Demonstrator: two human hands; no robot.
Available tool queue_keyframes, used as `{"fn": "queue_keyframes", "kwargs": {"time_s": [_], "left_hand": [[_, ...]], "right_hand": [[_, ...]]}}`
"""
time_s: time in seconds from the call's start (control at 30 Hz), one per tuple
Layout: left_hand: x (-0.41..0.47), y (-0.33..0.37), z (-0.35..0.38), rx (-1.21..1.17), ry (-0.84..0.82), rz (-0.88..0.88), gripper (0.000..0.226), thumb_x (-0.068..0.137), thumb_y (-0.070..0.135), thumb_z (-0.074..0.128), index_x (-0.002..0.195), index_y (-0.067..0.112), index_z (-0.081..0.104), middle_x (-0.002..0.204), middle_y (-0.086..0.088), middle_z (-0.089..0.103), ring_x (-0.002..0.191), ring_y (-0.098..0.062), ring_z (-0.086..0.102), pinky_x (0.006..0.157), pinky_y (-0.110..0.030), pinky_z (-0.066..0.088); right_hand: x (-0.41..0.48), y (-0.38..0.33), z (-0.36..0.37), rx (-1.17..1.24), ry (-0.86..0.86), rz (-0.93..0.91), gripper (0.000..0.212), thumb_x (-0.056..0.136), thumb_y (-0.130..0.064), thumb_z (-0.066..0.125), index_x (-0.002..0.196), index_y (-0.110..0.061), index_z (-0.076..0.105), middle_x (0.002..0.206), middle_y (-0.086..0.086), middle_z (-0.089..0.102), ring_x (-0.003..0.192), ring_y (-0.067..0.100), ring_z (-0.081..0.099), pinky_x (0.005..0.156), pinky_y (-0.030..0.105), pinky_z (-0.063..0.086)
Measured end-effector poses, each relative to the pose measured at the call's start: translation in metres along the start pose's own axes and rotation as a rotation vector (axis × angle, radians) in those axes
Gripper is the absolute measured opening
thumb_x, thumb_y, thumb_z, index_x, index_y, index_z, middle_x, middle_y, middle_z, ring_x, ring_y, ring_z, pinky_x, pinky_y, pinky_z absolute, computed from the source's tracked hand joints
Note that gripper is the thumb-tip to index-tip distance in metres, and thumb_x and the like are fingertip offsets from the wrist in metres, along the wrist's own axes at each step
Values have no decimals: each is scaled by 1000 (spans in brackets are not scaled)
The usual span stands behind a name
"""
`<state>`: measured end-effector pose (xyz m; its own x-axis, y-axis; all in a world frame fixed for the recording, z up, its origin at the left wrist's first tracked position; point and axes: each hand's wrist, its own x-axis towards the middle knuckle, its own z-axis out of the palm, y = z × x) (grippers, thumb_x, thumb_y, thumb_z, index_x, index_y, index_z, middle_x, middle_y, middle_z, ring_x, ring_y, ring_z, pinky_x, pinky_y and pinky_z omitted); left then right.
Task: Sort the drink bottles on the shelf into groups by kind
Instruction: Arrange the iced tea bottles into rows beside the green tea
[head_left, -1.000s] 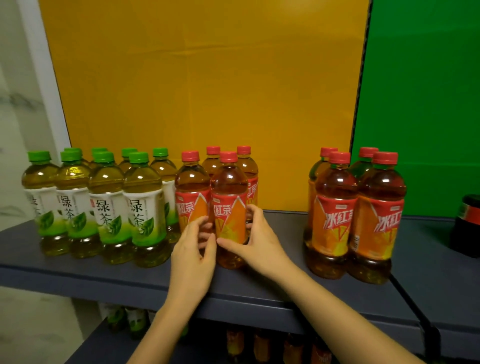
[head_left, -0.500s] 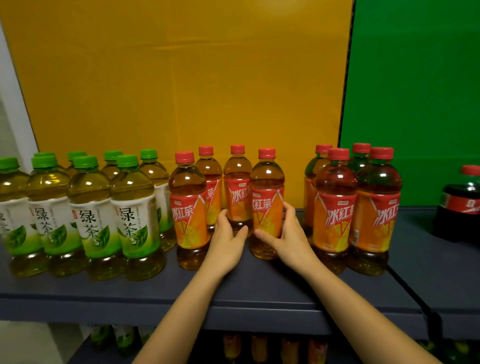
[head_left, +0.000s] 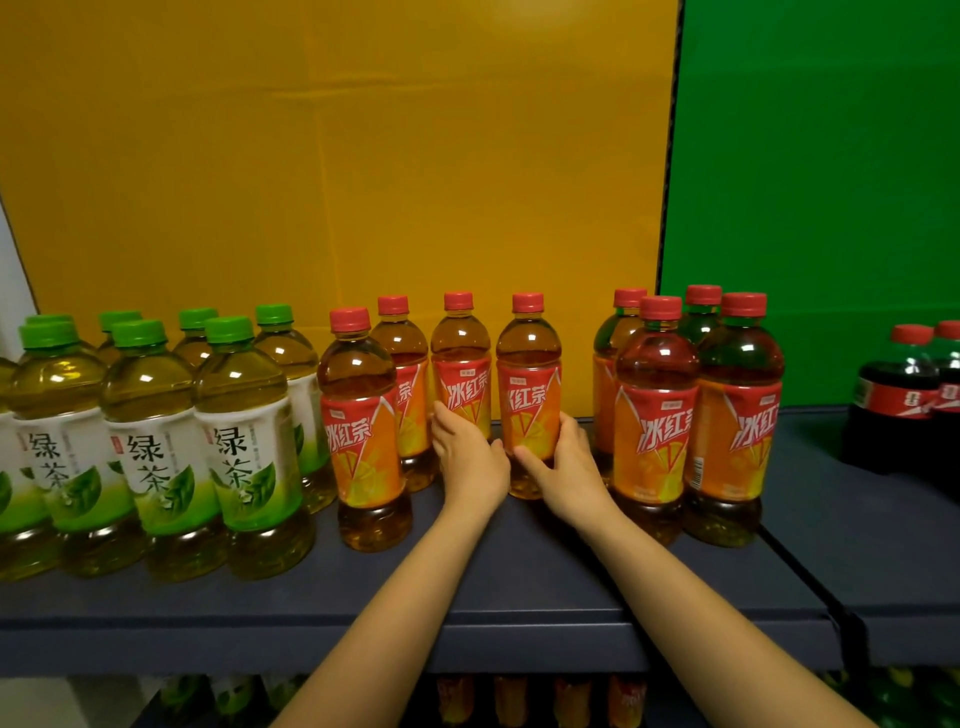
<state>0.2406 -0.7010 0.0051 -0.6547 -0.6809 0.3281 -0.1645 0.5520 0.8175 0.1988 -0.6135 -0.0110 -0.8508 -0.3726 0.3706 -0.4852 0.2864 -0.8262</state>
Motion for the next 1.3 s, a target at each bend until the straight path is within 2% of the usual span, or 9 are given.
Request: {"fn": "queue_keyframes", "kwargs": {"time_s": [0.17, 0.37, 0.5, 0.6, 1.03, 1.3], "left_hand": [[6, 0, 4, 14, 66, -30, 83, 87, 12, 58, 143, -2, -1, 151, -21, 11, 142, -33, 12, 114, -39, 18], [8, -1, 6, -38, 106, -15, 71, 87, 9, 58, 140, 0, 12, 146, -20, 22, 136, -33, 29, 108, -38, 32], [13, -7, 6, -79, 103, -5, 65, 85, 11, 62, 133, 4, 19, 139, -21, 37, 129, -34, 41, 104, -42, 40], [14, -10, 5, -50, 101, 12, 67, 84, 13, 63, 134, 3, 20, 141, -21, 35, 132, -33, 36, 106, -41, 37], [9, -25, -3, -112, -16, 91, 77, 83, 16, 66, 140, 8, 16, 144, -14, 32, 135, -29, 33, 110, -44, 33], [-1, -21, -15, -102, -76, 131, 75, 85, 20, 63, 144, 11, 18, 144, -10, 33, 134, -25, 33, 107, -34, 31]], "right_hand": [[-1, 3, 6, -5, 66, -31, 64, 89, -23, 57, 141, -7, 21, 140, 12, 38, 129, 24, 38, 103, 30, 32], [-3, 5, 11, -36, 118, -24, 62, 91, -23, 54, 140, -7, 19, 138, 15, 42, 126, 28, 41, 104, 40, 37], [-5, 5, 11, -89, 110, -24, 74, 85, -29, 63, 140, -7, 18, 140, 13, 37, 130, 27, 37, 107, 39, 34], [-4, 4, 10, -173, 134, -21, 78, 80, -29, 69, 138, -6, 22, 137, 13, 38, 129, 26, 38, 105, 35, 34], [-3, 7, 9, -165, 152, 17, 72, 86, -19, 61, 141, -5, 17, 141, 15, 38, 132, 29, 37, 108, 38, 33], [-10, -1, 8, -154, 115, -12, 75, 86, -15, 61, 144, -4, 14, 146, 15, 31, 136, 28, 30, 113, 41, 27]]}}
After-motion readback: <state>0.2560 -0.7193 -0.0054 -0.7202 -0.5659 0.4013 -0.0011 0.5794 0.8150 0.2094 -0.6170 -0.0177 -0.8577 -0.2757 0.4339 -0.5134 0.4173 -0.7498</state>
